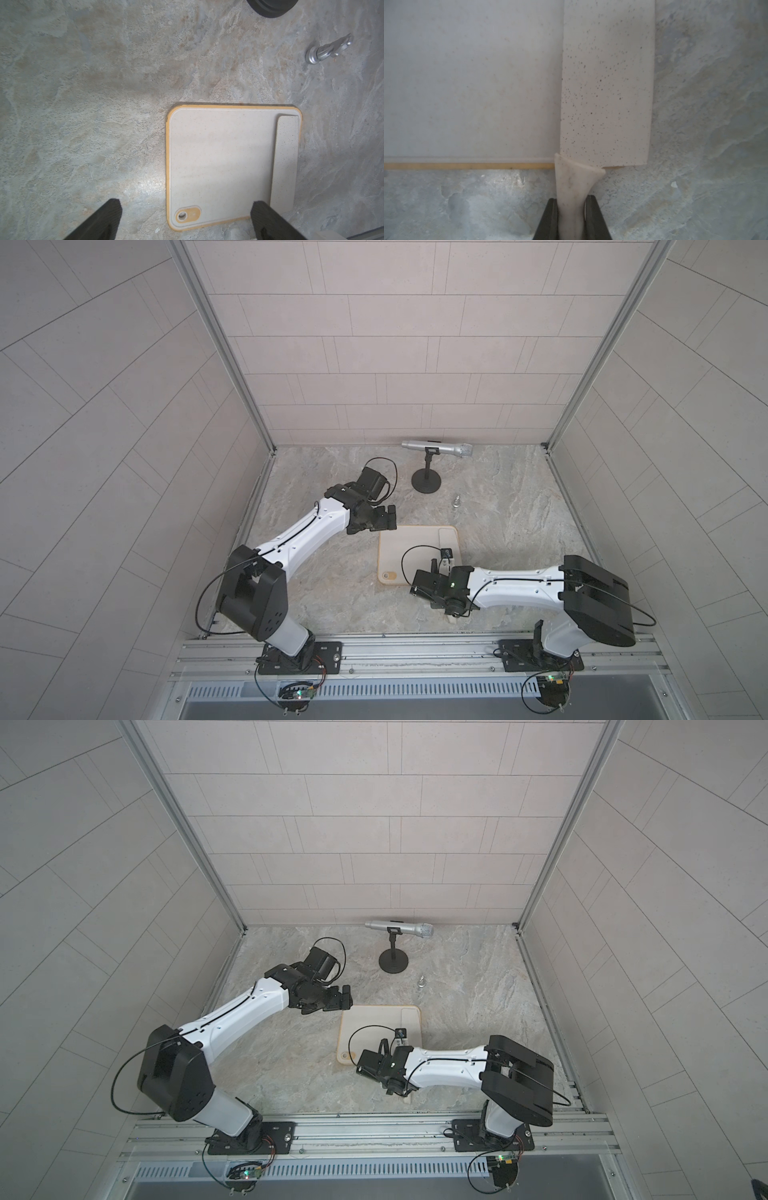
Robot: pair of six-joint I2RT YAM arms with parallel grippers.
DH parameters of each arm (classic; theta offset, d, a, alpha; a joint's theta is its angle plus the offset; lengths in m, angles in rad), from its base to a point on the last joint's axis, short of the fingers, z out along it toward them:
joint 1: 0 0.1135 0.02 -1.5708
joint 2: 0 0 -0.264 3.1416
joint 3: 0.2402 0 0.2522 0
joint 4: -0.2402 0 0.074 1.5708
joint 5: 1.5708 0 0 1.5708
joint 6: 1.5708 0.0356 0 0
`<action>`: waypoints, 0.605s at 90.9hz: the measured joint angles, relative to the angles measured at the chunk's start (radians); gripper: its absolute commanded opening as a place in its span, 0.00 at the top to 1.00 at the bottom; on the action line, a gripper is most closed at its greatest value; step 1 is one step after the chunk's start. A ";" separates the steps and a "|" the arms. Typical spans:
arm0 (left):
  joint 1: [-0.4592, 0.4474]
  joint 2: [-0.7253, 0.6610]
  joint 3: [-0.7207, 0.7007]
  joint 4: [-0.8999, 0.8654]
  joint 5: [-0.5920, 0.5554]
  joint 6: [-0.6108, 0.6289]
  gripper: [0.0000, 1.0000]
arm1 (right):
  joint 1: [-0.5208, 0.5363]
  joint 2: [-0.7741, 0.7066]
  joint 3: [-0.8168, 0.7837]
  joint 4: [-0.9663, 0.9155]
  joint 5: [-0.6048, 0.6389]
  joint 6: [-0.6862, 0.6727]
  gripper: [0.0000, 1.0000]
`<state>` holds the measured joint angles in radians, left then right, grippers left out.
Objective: Align the knife with the edge of the cutting board
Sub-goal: Adjust the knife at the edge of the cutting board.
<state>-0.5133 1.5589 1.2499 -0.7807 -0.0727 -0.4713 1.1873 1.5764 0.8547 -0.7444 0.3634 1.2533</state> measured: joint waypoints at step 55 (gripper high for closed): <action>-0.005 0.001 0.000 -0.003 -0.003 0.000 0.00 | -0.033 0.000 0.000 0.013 0.006 -0.004 1.00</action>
<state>-0.5179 1.5597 1.2499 -0.7834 -0.0761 -0.4713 1.1542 1.5764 0.8547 -0.7311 0.3698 1.2491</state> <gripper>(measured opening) 0.994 0.150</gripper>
